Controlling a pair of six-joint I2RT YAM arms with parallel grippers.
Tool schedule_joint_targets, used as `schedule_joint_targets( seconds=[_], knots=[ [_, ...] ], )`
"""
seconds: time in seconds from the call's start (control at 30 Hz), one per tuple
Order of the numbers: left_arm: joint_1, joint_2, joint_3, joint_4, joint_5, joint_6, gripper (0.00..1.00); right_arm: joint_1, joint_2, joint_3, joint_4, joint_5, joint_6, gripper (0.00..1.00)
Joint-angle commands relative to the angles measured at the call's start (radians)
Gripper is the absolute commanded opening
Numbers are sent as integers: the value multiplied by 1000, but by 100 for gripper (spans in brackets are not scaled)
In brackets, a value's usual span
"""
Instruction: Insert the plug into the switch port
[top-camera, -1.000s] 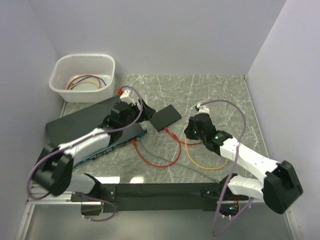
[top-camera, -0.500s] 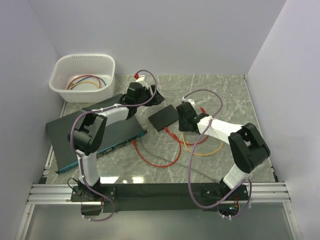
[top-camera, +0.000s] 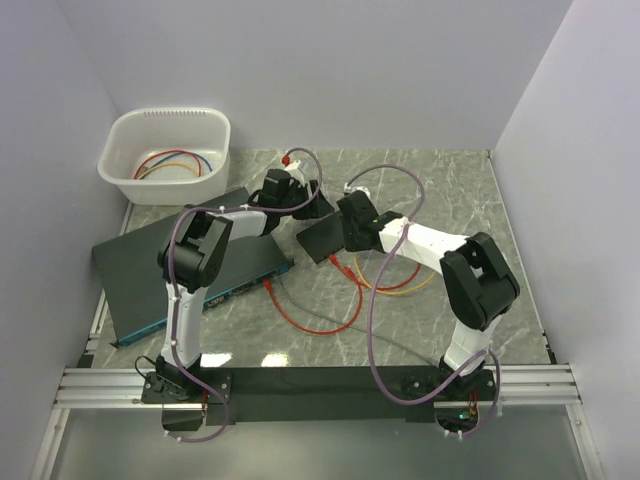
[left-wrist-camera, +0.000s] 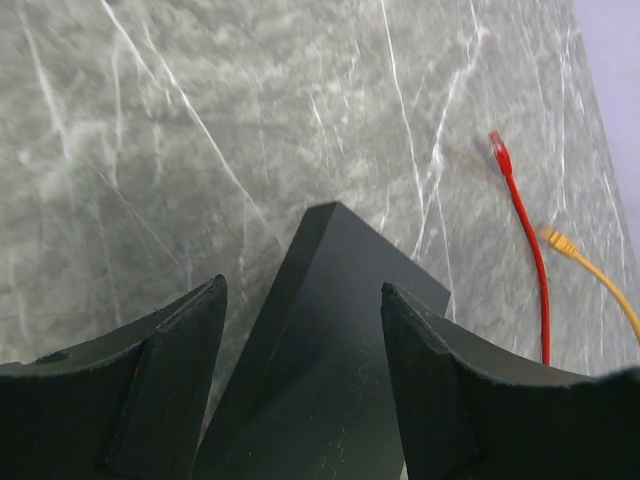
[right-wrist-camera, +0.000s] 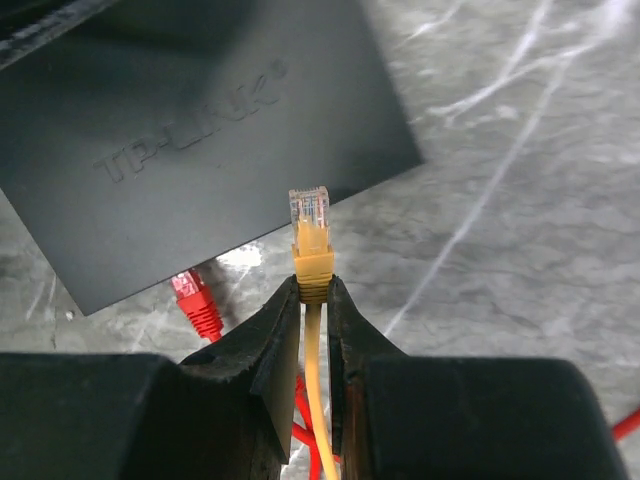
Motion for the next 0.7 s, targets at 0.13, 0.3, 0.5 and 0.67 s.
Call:
schedule_joint_targets(
  seconds=[0.13,0.3,0.5,0.67],
  knots=[
    [-6,20,38,67,112,14,67,12,69,65,-83,-41,-62,0],
    [-12,17,36,58,117,33,67,12,74,68,-117,-68,-79,0],
    [-21,34,56,29,117,59,66,13,90,78,-132,-114,-89,0],
    [-31,49,70,9,118,76,65,13,107,86,-131,-130,-87,0]
  ],
)
